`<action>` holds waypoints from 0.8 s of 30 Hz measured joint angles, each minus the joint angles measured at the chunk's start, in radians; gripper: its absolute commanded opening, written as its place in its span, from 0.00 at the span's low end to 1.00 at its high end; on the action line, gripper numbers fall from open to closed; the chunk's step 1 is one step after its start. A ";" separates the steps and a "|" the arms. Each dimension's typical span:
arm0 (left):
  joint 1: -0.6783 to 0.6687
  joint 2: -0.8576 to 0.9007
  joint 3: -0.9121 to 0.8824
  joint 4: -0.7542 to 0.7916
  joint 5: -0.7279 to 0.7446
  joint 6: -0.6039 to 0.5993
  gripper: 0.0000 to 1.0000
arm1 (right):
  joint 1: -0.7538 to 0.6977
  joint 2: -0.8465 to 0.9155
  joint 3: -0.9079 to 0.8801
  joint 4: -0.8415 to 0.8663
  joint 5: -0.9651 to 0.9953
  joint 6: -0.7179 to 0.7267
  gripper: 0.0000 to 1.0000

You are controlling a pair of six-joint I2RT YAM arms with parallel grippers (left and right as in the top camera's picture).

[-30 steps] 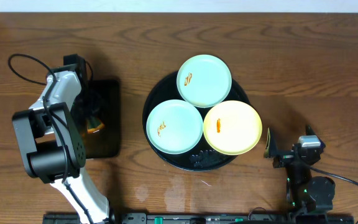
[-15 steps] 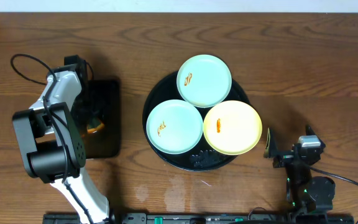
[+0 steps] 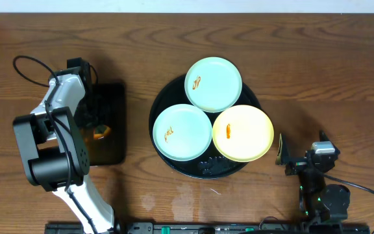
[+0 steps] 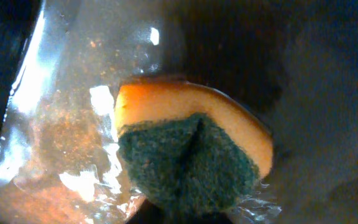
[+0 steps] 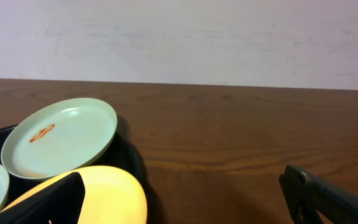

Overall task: Clean dirty plates on tray and stack at the side
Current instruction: 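Lift the sponge with the left gripper above the tray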

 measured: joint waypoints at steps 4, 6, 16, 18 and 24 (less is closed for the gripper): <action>0.000 0.000 0.019 -0.065 0.002 0.002 0.08 | 0.000 0.000 0.000 0.000 0.000 0.000 0.99; 0.000 -0.002 0.052 -0.103 0.004 0.002 0.08 | 0.000 0.000 0.000 0.000 0.000 0.000 0.99; 0.000 -0.355 0.143 -0.141 0.008 0.002 0.07 | 0.000 0.000 0.000 0.000 0.000 0.000 0.99; 0.000 -0.436 0.152 -0.142 0.007 0.002 0.07 | 0.000 0.000 0.000 0.000 0.000 0.000 0.99; 0.000 -0.453 0.073 -0.019 0.033 -0.003 0.07 | 0.000 0.000 0.000 0.000 0.000 0.000 0.99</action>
